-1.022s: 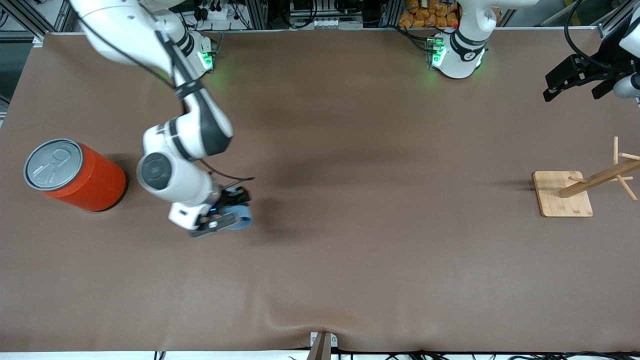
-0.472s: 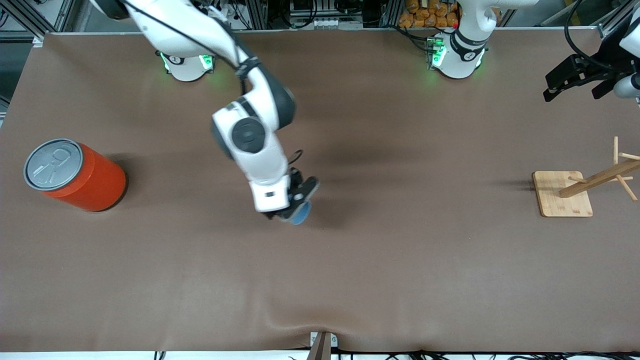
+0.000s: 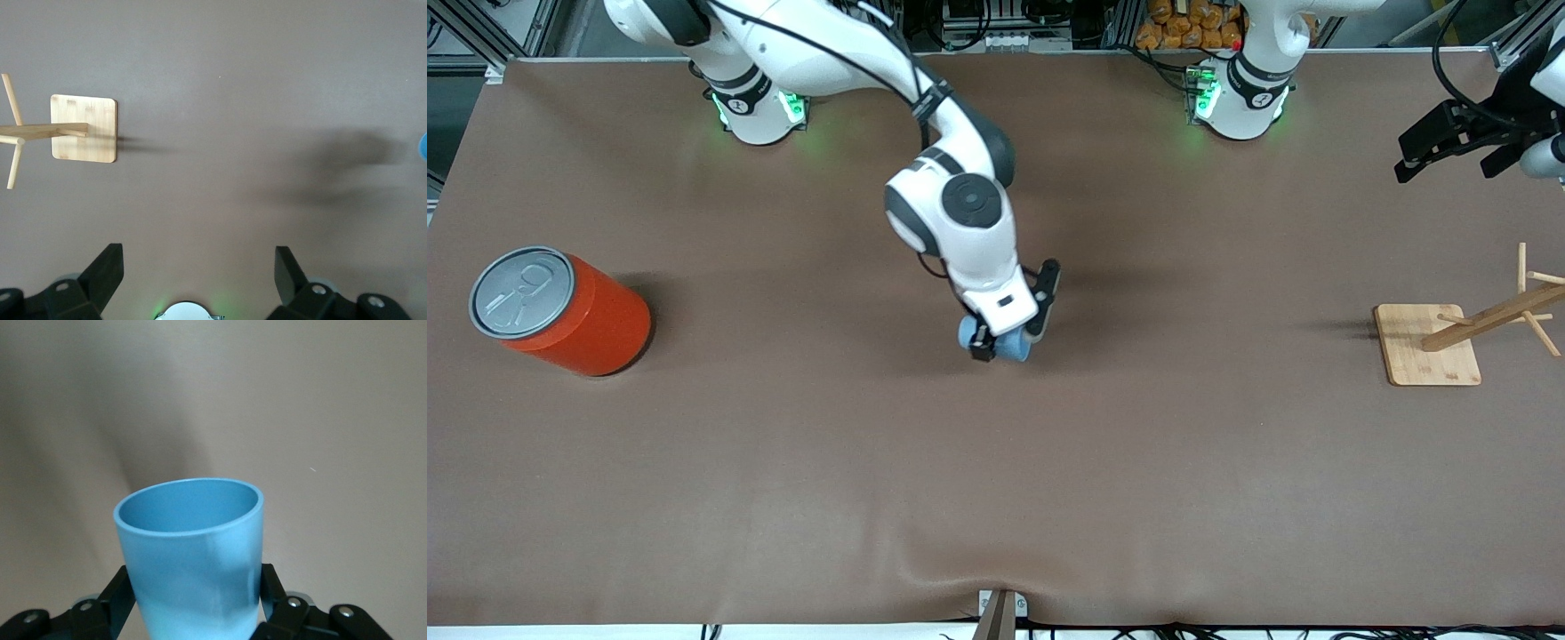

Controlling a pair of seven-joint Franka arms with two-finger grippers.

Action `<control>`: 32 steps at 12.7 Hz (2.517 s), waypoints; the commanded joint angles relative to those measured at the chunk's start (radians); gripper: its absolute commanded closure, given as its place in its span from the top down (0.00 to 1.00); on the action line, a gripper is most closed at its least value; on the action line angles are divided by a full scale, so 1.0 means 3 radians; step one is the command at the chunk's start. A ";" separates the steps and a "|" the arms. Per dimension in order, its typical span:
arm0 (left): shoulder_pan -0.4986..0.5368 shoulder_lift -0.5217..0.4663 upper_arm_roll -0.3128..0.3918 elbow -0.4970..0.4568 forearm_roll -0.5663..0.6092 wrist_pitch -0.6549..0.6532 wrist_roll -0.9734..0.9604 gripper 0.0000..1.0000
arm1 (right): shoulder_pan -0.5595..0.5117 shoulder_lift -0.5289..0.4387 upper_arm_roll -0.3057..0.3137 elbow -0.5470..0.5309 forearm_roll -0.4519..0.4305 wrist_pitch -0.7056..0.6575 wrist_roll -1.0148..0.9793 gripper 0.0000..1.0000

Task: Flip cup
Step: 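Lift the blue cup with the right gripper and carry it mid-table, then lay the cup on its side, open the right gripper while the left gripper approaches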

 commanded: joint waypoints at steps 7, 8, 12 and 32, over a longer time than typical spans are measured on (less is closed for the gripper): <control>-0.0002 0.0169 0.0002 0.0028 -0.0149 0.0115 0.0083 1.00 | 0.0443 0.0575 -0.0047 0.0137 -0.0268 0.0472 0.0211 0.00; 0.0003 0.0199 0.0008 0.0028 -0.0246 0.0120 0.0088 1.00 | 0.0453 0.0616 -0.0052 0.0143 -0.0294 0.0498 0.0236 0.00; 0.0003 0.0337 0.0008 0.0003 -0.0440 0.0130 0.0088 1.00 | 0.0504 0.0647 -0.0057 0.0168 -0.0360 0.0564 0.0262 0.17; -0.0089 0.1108 -0.0370 -0.0887 -0.1611 0.1280 0.0083 1.00 | -0.0777 -0.0707 -0.0047 0.0403 0.0381 -0.1532 0.1251 1.00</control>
